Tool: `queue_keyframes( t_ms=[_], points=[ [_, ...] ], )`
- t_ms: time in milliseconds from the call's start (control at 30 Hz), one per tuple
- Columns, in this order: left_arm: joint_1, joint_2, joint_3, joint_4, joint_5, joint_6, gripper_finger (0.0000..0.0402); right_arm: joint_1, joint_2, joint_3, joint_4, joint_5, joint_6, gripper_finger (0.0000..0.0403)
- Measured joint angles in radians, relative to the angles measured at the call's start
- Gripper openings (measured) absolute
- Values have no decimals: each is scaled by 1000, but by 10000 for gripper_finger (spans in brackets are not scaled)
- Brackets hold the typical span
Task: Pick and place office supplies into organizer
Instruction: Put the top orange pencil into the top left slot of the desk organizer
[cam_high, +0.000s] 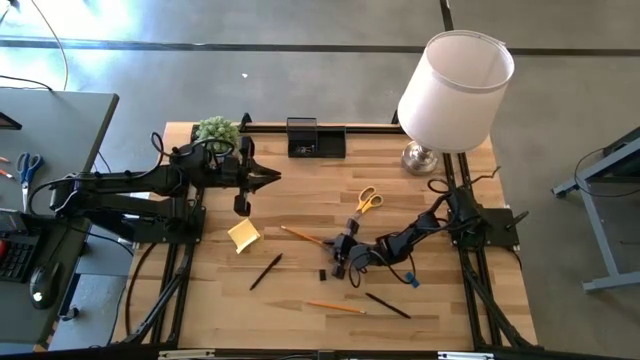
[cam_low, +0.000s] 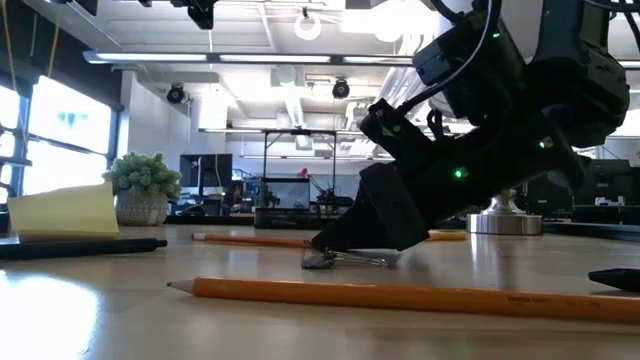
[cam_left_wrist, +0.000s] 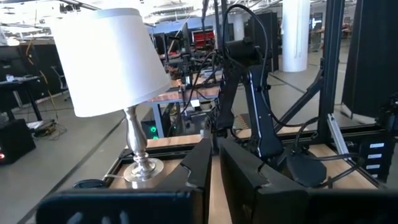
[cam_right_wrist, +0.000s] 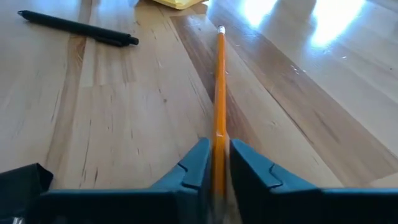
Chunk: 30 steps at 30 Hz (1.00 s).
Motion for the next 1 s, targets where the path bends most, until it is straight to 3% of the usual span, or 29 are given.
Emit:
queue_keyframes(
  t_ms=[100, 300, 400, 500, 733, 900, 1000],
  points=[
    [0, 0, 0, 0, 0, 1, 24, 0, 0, 0, -10, -3, -16, 13],
    [0, 0, 0, 1, 0, 6, 26, 2, 4, -3, 27, 28, -59, 23],
    [0, 0, 0, 2, 0, 9, 24, 1, -3, -7, 68, 32, -112, 10],
    [0, -4, 0, 8, 0, 11, 24, 0, -48, -10, 45, 101, -159, 8],
    [0, -57, 0, 16, 67, 3, 25, 42, -352, -100, 41, 347, -320, 6],
    [0, -71, 0, 14, 131, 0, 24, 99, -626, -217, 79, 451, -426, 6],
    [0, -66, 0, 18, 138, -11, 35, 139, -759, -288, 177, 460, -496, 6]
  ],
)
